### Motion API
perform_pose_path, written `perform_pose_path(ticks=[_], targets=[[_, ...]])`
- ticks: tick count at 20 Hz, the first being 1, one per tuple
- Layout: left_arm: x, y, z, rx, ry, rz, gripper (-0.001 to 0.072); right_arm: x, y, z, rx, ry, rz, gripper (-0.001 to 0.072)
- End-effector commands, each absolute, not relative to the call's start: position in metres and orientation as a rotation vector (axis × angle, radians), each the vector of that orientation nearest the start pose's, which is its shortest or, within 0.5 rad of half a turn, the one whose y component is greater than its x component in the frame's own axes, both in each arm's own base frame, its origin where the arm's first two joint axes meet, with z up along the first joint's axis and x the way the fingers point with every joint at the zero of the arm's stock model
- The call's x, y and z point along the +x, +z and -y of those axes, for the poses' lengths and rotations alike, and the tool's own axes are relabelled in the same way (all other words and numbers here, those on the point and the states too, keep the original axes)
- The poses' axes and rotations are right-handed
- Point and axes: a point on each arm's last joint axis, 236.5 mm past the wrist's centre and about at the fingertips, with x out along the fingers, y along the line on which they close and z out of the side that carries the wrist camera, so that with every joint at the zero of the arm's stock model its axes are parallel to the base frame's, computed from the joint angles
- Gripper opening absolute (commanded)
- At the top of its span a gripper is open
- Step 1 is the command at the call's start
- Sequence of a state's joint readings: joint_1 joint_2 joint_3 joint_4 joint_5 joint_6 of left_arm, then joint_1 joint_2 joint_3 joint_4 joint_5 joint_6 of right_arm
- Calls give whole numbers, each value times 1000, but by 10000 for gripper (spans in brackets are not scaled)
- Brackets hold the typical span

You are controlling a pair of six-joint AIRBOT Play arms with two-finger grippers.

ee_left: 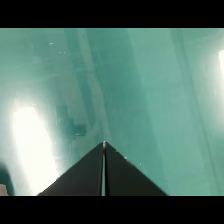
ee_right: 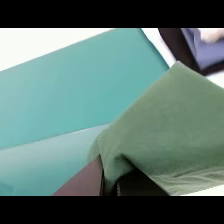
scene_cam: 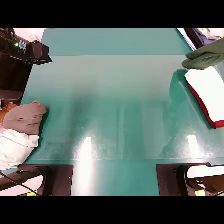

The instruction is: Fold the shirts.

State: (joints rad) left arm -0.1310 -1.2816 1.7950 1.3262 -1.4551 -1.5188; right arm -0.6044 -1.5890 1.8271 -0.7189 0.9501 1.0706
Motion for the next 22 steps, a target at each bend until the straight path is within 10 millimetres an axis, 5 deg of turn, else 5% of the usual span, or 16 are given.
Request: perform_pose_path(ticks=[1, 10, 15, 20, 21, 22], targets=[[403, 226, 111, -35, -361, -941, 27, 522, 243, 188, 292, 67, -461, 15], [403, 226, 111, -33, -362, -940, 27, 438, 208, 232, 288, -274, -793, 17], [403, 226, 111, -26, -365, -939, 27, 360, 135, 240, 350, -461, -1133, 18], [403, 226, 111, -4, -375, -935, 27, 299, 98, 248, 379, -591, -1289, 23], [403, 226, 111, -2, -375, -934, 28, 290, 95, 249, 397, -603, -1300, 84], [403, 226, 111, -2, -375, -934, 27, 279, 92, 251, 415, -620, -1307, 296]])
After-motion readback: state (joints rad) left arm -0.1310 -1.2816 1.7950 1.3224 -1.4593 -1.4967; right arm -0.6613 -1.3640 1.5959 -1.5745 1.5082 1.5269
